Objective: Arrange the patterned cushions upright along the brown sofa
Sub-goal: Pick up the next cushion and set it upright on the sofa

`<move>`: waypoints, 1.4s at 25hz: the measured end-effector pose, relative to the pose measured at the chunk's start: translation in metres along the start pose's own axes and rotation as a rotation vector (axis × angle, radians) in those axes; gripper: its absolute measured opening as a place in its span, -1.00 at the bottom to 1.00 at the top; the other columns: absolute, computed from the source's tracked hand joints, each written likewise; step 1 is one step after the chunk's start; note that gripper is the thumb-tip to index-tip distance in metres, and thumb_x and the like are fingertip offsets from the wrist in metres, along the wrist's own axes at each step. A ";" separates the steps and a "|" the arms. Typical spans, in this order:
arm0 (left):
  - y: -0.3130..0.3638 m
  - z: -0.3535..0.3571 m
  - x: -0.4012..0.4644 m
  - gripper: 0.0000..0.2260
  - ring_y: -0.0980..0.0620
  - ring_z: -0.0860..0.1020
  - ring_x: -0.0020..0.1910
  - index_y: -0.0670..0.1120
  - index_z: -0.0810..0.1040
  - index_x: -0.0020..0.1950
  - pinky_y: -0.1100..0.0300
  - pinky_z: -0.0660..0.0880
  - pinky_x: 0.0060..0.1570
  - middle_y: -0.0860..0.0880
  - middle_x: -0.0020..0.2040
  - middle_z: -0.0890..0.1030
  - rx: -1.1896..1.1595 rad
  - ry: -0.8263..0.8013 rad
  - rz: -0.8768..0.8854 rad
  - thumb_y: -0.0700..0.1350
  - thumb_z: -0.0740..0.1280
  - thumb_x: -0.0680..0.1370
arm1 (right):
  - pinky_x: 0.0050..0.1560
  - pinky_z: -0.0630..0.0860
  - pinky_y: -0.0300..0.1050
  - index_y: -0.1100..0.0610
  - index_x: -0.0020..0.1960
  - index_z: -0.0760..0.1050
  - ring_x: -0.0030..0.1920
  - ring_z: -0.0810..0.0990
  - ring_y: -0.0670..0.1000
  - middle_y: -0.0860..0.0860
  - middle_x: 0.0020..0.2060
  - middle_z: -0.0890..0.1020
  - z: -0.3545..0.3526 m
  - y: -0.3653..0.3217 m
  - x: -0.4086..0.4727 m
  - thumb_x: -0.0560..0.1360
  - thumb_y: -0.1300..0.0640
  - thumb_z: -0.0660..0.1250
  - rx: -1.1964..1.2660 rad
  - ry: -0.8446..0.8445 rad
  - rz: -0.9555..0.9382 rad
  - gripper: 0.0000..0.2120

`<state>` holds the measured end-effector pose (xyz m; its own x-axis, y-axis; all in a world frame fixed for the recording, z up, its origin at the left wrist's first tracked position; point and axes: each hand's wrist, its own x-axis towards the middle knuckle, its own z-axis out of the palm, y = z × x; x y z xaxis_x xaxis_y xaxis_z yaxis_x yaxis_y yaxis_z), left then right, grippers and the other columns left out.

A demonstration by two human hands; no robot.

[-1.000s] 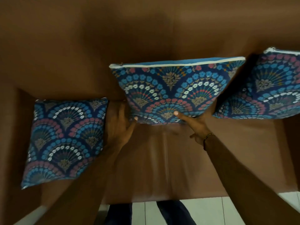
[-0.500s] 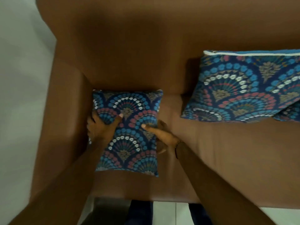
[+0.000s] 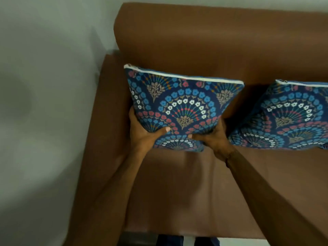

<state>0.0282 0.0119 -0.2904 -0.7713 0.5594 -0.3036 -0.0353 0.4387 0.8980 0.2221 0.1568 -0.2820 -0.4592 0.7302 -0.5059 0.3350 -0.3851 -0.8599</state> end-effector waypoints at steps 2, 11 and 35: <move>0.003 -0.004 0.012 0.24 0.08 0.41 0.51 0.01 0.10 0.68 -0.09 0.47 0.51 0.00 0.61 0.38 0.011 0.018 0.028 0.04 0.76 0.17 | 0.21 0.71 0.10 0.12 0.52 0.29 0.20 0.70 -0.09 0.07 0.31 0.63 0.005 -0.007 0.015 0.30 0.53 0.62 -0.037 -0.012 -0.040 -0.07; -0.024 -0.010 0.028 0.23 0.02 0.41 0.57 -0.06 0.15 0.64 -0.07 0.45 0.54 -0.04 0.58 0.39 0.064 0.103 0.166 0.11 0.77 0.14 | 0.21 0.69 -0.08 0.09 0.53 0.30 0.25 0.68 -0.08 0.04 0.32 0.64 0.017 0.019 0.037 0.26 0.45 0.69 -0.070 0.079 -0.135 -0.02; 0.077 0.319 -0.124 0.07 -0.13 0.40 0.56 -0.05 0.11 0.70 0.13 0.38 0.50 -0.16 0.62 0.36 0.216 -0.243 0.073 -0.01 0.68 0.36 | 0.11 0.62 0.12 0.12 0.08 0.45 -0.08 0.61 -0.08 -0.03 -0.10 0.59 -0.372 0.041 -0.045 0.36 0.01 0.67 -0.259 0.502 -0.044 -0.51</move>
<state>0.3235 0.2006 -0.2854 -0.5920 0.7346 -0.3315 0.1698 0.5158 0.8397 0.5623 0.3185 -0.2694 -0.0502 0.9456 -0.3215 0.5444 -0.2439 -0.8026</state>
